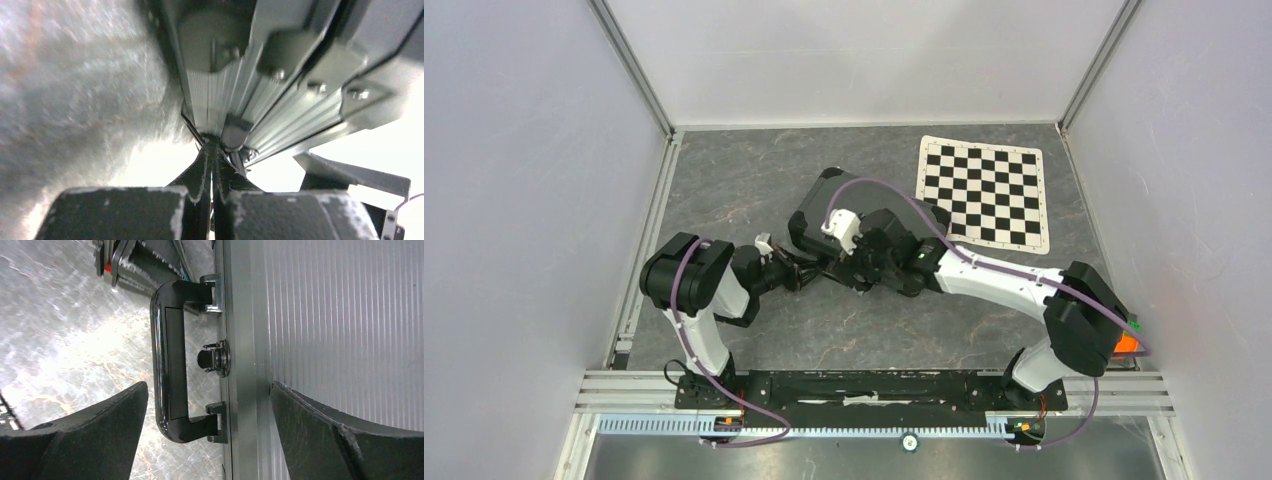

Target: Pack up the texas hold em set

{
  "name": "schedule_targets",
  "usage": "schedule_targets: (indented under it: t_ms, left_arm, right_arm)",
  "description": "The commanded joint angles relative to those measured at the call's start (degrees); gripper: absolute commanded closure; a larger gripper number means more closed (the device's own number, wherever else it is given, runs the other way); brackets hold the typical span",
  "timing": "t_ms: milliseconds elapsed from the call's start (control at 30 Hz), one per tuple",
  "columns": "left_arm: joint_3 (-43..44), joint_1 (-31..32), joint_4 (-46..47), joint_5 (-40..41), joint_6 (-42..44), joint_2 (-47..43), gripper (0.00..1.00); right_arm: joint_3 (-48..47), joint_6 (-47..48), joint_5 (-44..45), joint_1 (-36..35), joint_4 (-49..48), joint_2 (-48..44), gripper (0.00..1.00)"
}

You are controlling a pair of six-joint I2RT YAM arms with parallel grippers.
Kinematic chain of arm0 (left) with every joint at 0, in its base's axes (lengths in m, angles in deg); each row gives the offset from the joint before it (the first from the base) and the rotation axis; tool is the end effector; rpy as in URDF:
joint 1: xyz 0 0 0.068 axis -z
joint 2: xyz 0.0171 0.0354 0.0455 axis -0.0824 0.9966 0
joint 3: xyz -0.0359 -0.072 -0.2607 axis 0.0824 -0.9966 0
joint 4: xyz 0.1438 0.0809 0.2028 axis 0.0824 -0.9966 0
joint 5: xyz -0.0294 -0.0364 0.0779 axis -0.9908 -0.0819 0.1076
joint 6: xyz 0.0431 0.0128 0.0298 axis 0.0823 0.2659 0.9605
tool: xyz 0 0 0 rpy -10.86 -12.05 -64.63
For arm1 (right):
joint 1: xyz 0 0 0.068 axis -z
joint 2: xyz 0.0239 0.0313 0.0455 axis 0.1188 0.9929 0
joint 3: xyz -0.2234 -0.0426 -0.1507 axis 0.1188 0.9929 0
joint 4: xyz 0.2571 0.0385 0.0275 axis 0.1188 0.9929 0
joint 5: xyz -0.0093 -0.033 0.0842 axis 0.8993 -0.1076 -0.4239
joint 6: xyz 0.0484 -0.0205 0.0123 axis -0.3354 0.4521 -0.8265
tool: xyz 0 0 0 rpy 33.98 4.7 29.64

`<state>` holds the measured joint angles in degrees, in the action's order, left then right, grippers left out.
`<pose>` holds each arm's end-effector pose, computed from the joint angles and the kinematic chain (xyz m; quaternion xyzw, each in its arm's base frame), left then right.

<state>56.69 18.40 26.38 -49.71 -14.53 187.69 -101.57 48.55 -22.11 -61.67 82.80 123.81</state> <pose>0.2355 -0.0782 0.0833 -0.3257 0.7347 -0.5724 0.1625 0.1978 0.2786 0.2373 -0.4668 0.7772 0.1525 0.3934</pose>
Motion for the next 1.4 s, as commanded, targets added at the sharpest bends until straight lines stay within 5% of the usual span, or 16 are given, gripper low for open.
schedule_targets:
  t_ms: [0,167,333,467,800,900,1067,1200,1367]
  left_arm:
    - [1.2,2.6,18.6,-1.3,-7.8,-7.0,0.98]
    - [1.9,4.5,18.7,0.5,-8.6,-7.4,0.98]
    - [2.4,4.7,18.6,1.0,-8.5,-7.4,0.98]
    - [2.0,4.7,18.6,1.0,-8.0,-7.0,0.98]
    - [0.4,4.7,18.7,1.1,-6.2,-6.1,0.98]
    - [0.0,4.5,18.7,1.0,-5.7,-6.6,0.98]
    - [-3.2,0.7,15.2,0.6,-1.9,-10.7,0.98]
    - [-5.7,-3.3,5.1,-0.3,4.6,-17.2,0.98]
    - [-4.4,-3.7,-16.2,1.7,16.0,-29.3,0.97]
  right_arm:
    - [2.0,-6.0,-16.1,3.7,-0.4,-1.8,0.03]
    - [2.5,-3.7,-15.5,3.7,1.8,-1.4,0.04]
    - [2.3,-2.4,-3.7,1.4,4.0,-0.6,0.07]
    - [1.0,-2.8,5.4,0.4,4.9,1.1,0.29]
    - [1.1,-0.6,22.6,-6.6,4.6,6.4,0.16]
    - [2.7,-0.7,34.3,-8.5,2.2,7.5,0.27]
    - [5.8,0.8,39.6,-9.3,-3.6,7.1,0.43]
    - [6.1,3.0,44.7,-10.2,-5.5,8.4,0.53]
    - [4.9,3.5,46.5,-10.5,-6.4,8.1,0.85]
